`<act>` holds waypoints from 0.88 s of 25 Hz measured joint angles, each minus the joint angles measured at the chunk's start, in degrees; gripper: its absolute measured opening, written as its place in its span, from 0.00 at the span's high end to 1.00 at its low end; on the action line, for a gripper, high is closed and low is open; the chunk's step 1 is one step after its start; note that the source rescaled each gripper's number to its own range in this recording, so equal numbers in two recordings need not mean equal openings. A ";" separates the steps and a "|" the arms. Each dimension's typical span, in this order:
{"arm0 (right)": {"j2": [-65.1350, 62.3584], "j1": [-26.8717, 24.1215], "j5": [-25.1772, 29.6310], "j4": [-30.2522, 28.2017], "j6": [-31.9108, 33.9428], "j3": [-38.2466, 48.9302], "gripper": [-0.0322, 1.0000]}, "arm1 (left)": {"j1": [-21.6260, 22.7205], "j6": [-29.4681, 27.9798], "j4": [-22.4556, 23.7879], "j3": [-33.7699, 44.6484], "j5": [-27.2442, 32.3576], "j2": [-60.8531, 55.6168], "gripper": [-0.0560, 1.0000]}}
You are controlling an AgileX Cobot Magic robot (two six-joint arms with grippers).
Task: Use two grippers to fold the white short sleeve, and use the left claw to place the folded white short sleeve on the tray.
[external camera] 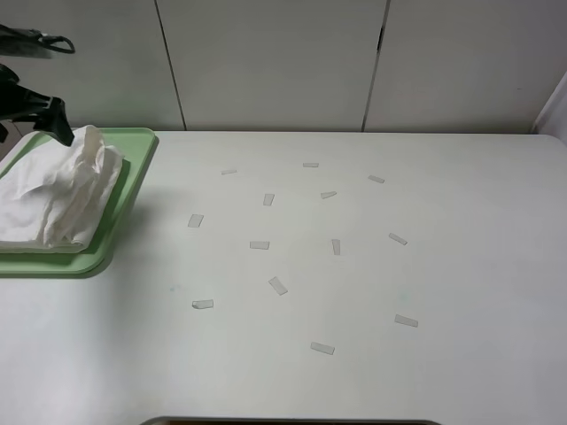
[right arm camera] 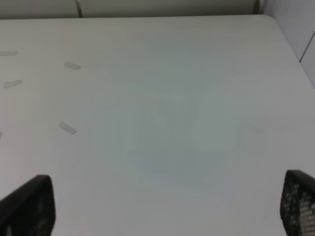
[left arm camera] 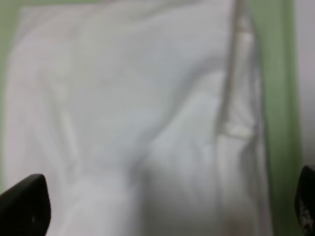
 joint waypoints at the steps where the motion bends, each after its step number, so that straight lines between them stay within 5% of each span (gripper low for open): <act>1: 0.00 0.00 0.00 0.00 0.00 0.00 0.00 | -1.27 0.00 -0.05 1.29 -1.60 0.00 0.00; 10: 0.00 0.00 0.00 0.00 0.00 0.00 0.00 | -7.80 -4.27 -0.42 11.70 -15.15 0.00 0.00; 22: 0.00 0.00 0.00 0.00 0.00 0.00 0.00 | -8.08 -5.55 -0.42 23.38 -30.79 -0.01 0.00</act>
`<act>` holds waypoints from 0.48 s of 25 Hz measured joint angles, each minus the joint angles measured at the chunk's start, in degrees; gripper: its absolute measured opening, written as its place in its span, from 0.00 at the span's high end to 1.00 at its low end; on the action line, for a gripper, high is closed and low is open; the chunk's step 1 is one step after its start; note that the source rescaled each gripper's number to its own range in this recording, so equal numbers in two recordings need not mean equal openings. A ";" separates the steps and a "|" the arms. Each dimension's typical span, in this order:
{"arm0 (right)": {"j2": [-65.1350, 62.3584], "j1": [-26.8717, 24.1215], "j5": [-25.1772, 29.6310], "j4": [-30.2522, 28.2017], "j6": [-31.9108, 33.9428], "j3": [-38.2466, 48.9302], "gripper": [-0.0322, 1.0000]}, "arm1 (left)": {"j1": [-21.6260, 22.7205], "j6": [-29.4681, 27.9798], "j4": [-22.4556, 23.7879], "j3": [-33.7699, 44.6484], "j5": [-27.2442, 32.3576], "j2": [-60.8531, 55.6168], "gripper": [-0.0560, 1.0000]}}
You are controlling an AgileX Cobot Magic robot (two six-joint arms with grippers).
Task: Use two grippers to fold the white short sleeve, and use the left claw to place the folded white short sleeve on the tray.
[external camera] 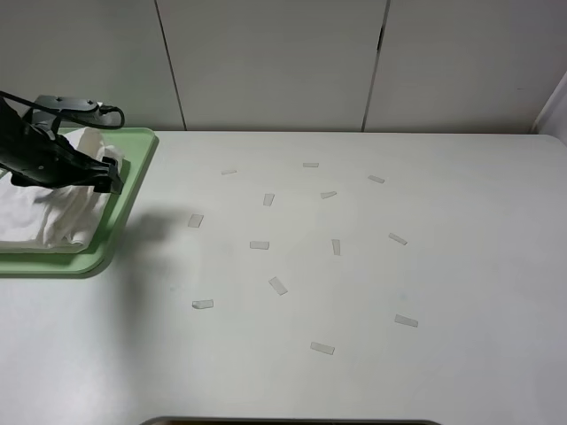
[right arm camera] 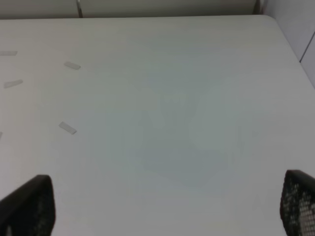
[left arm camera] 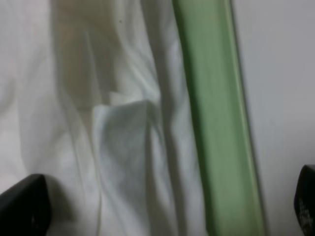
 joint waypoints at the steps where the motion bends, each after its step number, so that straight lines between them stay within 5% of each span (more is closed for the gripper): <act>1: 0.00 0.00 0.00 0.00 0.00 0.00 0.00 | 0.00 -0.02 0.00 0.85 -1.91 0.00 0.00; 12: 0.00 0.00 0.00 0.00 0.00 0.00 0.00 | 0.00 -1.78 -0.05 1.78 -10.63 5.91 0.00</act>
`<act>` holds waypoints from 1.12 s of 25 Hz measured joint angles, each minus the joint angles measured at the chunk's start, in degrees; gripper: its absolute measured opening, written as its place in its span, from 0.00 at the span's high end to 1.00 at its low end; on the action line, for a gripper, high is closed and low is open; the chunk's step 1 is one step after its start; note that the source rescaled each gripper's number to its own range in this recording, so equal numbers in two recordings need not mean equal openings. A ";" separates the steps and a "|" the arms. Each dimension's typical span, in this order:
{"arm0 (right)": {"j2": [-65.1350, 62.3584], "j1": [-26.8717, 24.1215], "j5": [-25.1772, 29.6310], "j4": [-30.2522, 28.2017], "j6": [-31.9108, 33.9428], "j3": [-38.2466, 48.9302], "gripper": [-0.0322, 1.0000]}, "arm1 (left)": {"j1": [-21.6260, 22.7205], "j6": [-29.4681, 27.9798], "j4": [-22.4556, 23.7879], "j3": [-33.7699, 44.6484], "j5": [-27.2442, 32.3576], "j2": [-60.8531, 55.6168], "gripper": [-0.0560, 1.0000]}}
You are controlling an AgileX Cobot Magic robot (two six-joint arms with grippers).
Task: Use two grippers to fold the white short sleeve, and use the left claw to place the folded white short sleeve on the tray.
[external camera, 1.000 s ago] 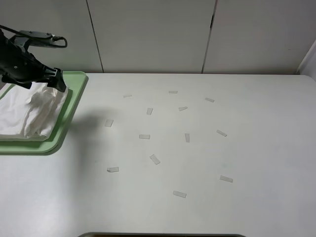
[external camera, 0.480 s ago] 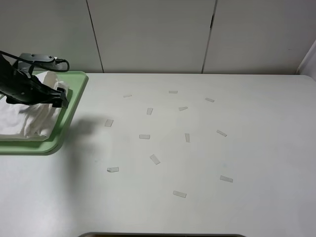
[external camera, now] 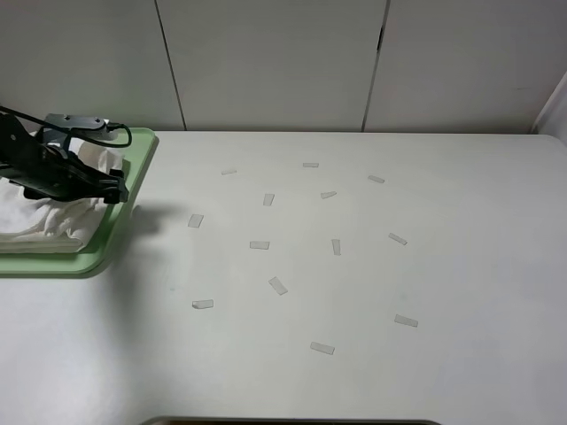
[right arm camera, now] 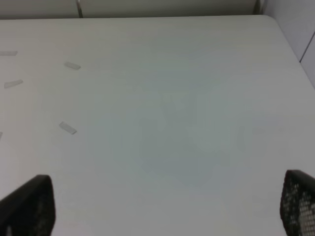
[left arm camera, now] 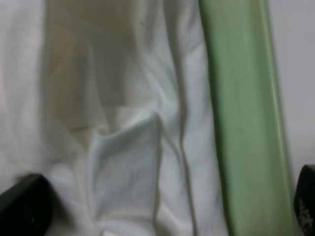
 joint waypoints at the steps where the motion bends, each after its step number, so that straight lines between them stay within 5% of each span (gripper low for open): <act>1: 0.00 0.00 0.00 0.00 0.00 0.00 0.00 | 0.00 0.00 0.00 0.00 -0.52 0.41 0.00; 11: 0.00 0.00 0.00 0.00 0.00 0.00 0.00 | -0.39 -0.22 0.00 0.05 4.30 -6.20 0.00; 19: 0.00 0.00 0.00 0.00 0.00 0.00 0.00 | 0.71 -0.95 0.00 0.05 23.19 -21.93 0.00; 21: 0.00 0.00 0.00 0.00 0.00 0.00 0.00 | 2.12 -3.12 1.31 0.05 31.95 -27.12 0.00; 28: 0.00 0.00 0.00 0.00 0.00 0.00 0.00 | 3.01 -8.60 8.40 0.07 48.79 -38.59 0.00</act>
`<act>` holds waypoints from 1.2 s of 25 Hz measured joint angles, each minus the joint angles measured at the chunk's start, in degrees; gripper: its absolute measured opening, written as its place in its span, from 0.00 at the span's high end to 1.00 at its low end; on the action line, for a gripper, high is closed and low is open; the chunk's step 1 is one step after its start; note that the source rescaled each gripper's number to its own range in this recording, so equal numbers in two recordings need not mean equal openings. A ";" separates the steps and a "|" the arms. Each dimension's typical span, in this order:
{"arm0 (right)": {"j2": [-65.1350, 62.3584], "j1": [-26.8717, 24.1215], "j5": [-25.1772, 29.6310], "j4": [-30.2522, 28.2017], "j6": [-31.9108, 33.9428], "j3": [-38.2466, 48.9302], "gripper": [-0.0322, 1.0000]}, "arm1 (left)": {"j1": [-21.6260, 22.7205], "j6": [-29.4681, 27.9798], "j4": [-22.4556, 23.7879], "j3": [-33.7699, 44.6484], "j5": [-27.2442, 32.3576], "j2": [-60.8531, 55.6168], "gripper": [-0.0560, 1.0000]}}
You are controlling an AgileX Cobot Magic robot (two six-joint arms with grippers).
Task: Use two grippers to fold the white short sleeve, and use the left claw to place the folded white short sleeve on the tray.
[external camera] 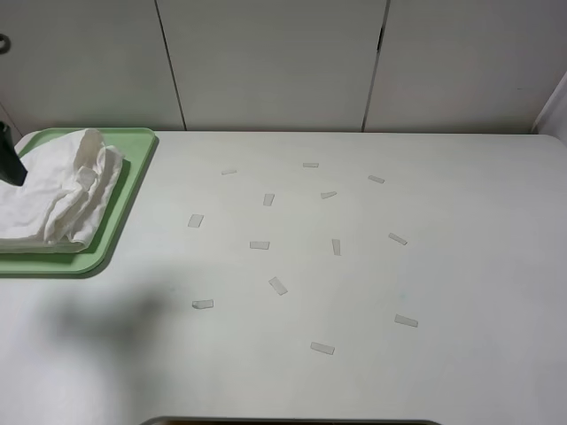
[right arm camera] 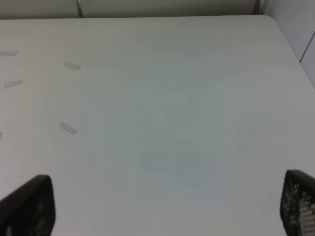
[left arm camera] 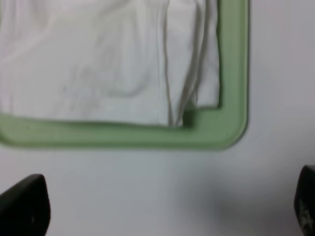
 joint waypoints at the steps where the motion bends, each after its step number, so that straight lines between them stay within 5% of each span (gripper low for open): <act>1: 0.00 0.00 0.00 0.00 0.00 0.00 0.00 | 0.00 -0.28 0.28 0.00 2.27 -1.39 0.00; 12: 0.00 0.00 0.00 0.00 0.00 0.00 0.00 | 0.00 0.27 0.36 0.00 16.83 -16.36 0.00; 30: 0.00 0.00 0.00 0.00 0.00 0.00 0.00 | 0.00 15.74 -11.84 0.00 19.08 -35.94 0.00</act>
